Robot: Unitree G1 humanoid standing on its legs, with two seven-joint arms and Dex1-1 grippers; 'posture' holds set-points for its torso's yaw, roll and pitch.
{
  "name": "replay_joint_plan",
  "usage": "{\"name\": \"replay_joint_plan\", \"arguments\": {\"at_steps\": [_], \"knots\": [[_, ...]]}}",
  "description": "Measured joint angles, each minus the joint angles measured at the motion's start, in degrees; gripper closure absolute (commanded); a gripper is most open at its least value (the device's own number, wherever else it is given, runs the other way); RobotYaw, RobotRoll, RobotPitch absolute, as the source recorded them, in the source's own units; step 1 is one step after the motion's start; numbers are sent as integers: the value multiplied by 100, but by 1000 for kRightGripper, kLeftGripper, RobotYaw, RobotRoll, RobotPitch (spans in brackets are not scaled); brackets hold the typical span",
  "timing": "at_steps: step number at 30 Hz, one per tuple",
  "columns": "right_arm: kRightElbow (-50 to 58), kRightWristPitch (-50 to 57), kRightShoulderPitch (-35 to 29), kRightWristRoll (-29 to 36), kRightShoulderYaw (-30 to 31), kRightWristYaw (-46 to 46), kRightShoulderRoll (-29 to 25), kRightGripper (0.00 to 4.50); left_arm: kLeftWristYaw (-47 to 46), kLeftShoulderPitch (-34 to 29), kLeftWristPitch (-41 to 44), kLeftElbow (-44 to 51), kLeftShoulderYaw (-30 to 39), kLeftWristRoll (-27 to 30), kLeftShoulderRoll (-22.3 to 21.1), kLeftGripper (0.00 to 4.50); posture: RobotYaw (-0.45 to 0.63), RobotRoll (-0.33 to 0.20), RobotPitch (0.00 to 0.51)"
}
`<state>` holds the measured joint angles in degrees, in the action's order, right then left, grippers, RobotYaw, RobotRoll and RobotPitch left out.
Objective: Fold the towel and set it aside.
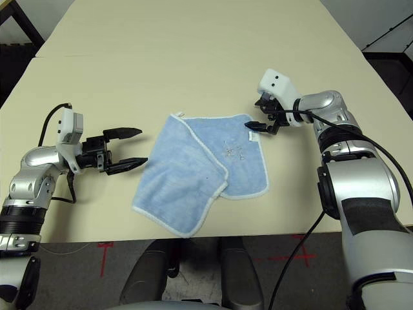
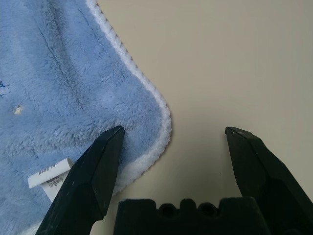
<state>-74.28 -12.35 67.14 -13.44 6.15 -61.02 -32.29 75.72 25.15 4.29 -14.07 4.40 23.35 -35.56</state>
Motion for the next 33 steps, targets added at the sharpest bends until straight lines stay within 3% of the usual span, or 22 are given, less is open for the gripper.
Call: {"name": "replay_joint_plan", "arguments": {"at_steps": [3,13,21,33], "knots": [[-7,10,0,-20,1,69,66,740,-9,-4,9,6,0,0,0,0,181,0,245],[-10,115,1,-30,30,75,147,4472,-44,-71,32,30,0,2,0,0,181,0,243],[-10,168,59,101,-64,-155,106,4472,-49,-71,34,30,-1,2,-1,0,178,0,240],[223,15,118,1179,-999,-884,-39,4472,-51,-68,26,-9,-103,0,9,0,150,0,226]]}}
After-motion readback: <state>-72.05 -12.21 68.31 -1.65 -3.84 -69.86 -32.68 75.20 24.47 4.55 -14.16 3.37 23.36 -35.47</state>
